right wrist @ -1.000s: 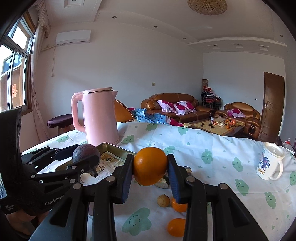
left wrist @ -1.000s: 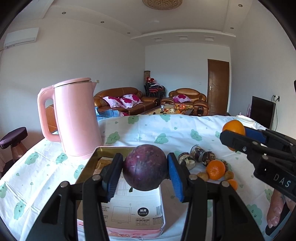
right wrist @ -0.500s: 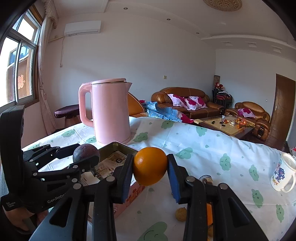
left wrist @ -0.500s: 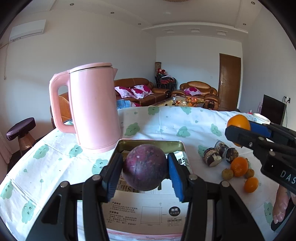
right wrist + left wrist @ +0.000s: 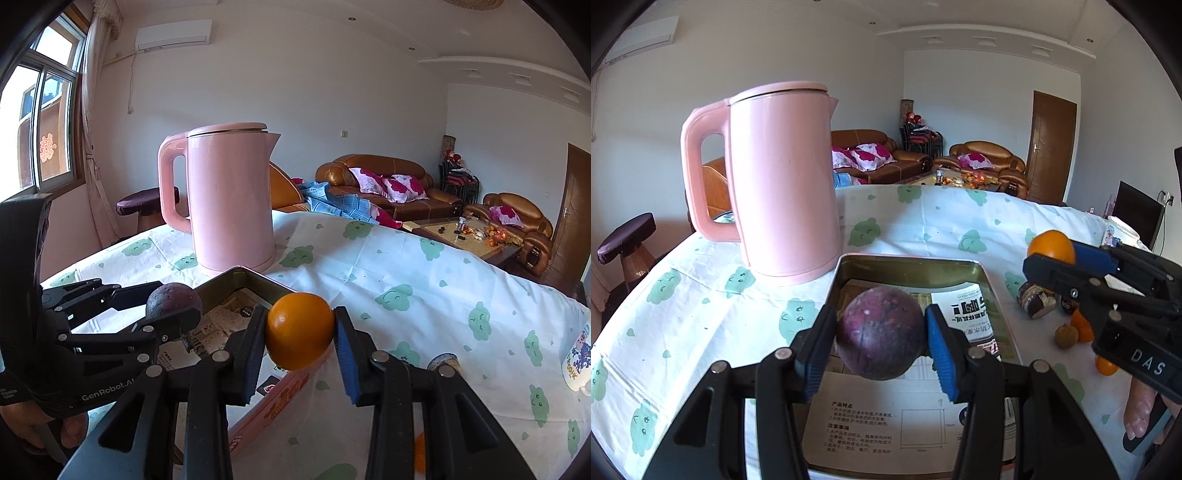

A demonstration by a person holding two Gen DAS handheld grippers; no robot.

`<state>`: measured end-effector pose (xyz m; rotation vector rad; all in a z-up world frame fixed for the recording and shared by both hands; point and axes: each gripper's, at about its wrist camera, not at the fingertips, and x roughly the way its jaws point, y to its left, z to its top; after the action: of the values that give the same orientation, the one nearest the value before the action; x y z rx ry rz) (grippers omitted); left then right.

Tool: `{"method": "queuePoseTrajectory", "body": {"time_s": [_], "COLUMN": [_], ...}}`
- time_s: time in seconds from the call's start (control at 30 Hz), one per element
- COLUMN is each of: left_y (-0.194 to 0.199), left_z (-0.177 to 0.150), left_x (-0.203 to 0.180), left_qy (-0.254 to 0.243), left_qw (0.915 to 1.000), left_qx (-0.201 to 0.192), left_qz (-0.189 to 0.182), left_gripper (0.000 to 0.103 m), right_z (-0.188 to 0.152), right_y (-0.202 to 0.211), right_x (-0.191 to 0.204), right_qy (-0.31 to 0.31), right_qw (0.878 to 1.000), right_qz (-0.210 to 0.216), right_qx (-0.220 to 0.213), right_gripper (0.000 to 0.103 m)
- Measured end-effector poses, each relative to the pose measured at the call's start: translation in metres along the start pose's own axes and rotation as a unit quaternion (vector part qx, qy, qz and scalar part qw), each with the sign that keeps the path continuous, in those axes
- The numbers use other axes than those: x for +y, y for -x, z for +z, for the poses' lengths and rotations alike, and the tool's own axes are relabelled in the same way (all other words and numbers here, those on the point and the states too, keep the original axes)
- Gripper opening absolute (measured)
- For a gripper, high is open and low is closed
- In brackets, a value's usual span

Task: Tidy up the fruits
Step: 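Lower the purple fruit into the gold tin with the left gripper while the right gripper releases the orange there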

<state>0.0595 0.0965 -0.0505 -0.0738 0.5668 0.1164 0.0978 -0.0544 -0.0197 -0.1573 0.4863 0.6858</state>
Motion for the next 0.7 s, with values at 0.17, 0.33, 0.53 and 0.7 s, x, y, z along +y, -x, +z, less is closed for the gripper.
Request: {"method": "queuePoseTrajectory", "body": {"time_s": [0.17, 0.33, 0.53, 0.7], "left_y": [-0.008, -0.015, -0.022, -0.025], "left_z": [0.001, 0.000, -0.001, -0.003], "left_x": [0.003, 0.006, 0.007, 0.007], "left_qy": [-0.006, -0.009, -0.011, -0.014], "left_qw": [0.9999, 0.9997, 0.9993, 0.9990], "left_qx": [0.012, 0.024, 0.037, 0.043], "left_qz": [0.001, 0.004, -0.001, 0.000], "left_gripper": [0.051, 0.051, 0.051, 0.051], "right_z": [-0.001, -0.003, -0.008, -0.010], "right_y": [-0.015, -0.026, -0.037, -0.042], "right_x": [0.003, 0.009, 0.016, 0.018], "right_qy": [-0.005, -0.005, 0.000, 0.001], "right_qw": [1.000, 0.999, 0.999, 0.998], "right_qz": [0.009, 0.016, 0.019, 0.021], "right_qx": [0.016, 0.030, 0.048, 0.057], "right_gripper": [0.038, 0.038, 0.038, 0.038]}}
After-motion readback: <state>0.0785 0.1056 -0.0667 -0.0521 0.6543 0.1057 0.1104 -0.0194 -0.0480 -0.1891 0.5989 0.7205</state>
